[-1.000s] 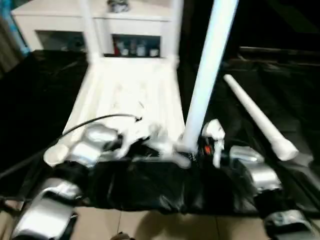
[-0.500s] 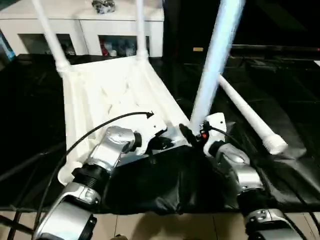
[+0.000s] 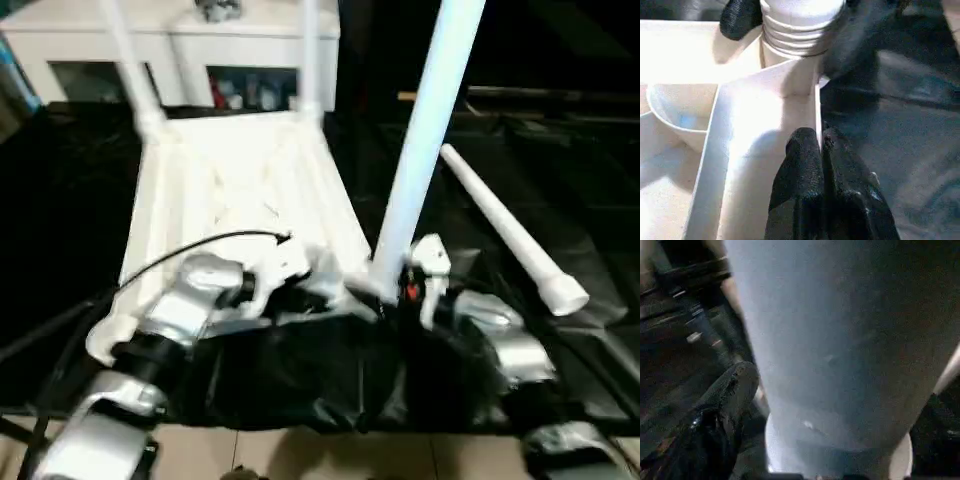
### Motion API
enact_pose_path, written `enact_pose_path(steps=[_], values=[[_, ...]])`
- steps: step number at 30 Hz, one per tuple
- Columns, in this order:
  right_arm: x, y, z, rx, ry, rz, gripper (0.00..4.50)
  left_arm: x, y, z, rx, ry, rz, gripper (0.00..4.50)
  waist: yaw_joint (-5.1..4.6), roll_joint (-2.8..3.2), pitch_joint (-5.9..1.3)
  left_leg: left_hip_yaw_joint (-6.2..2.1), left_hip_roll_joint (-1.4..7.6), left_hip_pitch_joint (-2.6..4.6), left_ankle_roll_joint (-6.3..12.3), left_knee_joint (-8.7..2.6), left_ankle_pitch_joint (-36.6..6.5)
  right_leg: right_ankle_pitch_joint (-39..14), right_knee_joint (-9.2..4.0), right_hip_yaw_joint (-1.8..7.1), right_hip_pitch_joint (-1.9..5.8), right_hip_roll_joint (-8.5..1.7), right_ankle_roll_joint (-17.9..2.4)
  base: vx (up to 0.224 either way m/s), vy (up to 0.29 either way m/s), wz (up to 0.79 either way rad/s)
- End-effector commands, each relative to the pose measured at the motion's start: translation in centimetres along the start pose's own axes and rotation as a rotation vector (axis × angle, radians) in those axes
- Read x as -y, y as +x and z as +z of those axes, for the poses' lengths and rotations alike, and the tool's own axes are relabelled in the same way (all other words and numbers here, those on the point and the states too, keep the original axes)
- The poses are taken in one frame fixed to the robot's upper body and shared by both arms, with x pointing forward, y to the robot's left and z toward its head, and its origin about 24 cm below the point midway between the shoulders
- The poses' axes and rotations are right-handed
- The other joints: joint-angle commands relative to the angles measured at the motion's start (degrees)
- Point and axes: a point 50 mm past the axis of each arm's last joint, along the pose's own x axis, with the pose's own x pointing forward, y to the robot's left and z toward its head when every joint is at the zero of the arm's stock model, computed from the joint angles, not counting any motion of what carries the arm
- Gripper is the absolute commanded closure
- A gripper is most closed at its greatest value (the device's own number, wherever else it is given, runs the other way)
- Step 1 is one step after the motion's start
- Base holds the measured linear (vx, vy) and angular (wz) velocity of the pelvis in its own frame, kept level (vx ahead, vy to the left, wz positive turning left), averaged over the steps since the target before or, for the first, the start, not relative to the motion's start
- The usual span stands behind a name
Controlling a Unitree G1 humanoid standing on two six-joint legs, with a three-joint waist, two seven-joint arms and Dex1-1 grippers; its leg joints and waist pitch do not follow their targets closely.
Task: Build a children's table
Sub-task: Rotate leg to tighten
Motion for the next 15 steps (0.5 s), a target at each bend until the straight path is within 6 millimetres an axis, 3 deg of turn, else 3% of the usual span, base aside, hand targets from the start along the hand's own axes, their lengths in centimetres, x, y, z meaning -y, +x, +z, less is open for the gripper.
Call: enact_pose_path(steps=[1,4,8,15], values=[[-0.72,0.33,-0.44,-0.062,0.003,0.104,0.55,0.51,0.75,0.81,0.012,0.046,-0.112,4.50,0.12,0.09,-3.47,-0.85,1.95,0.62,2.91,-3.19,-13.5,-16.1,-4.44,2.76,2.74,-4.65,-10.4,0.000,0.000,0.00],[-0.88,0.12,-0.50,-0.099,-0.006,0.158,0.55,0.40,0.26,0.58,-0.012,0.064,-0.130,4.50,0.27,0.03,-3.54,-0.90,2.01,0.62,2.70,-3.20,-13.2,-16.1,-4.37,2.77,2.71,-4.66,-10.2,0.000,0.000,0.00],[-0.94,0.13,-0.35,-0.114,0.000,0.196,1.08,0.30,0.04,0.54,-0.019,0.072,-0.149,4.50,0.72,-0.27,-3.64,-0.84,1.97,0.58,2.84,-3.08,-11.7,-15.0,-4.19,2.80,2.77,-4.74,-10.3,0.000,0.000,0.00],[-1.37,0.35,-0.49,-0.132,0.006,0.252,1.59,0.49,0.24,0.48,-0.008,0.067,-0.169,4.50,0.92,0.08,-3.73,-0.94,2.07,0.55,2.51,-3.11,-11.6,-13.4,-3.95,2.72,2.82,-4.74,-10.9,0.000,0.000,0.00]])
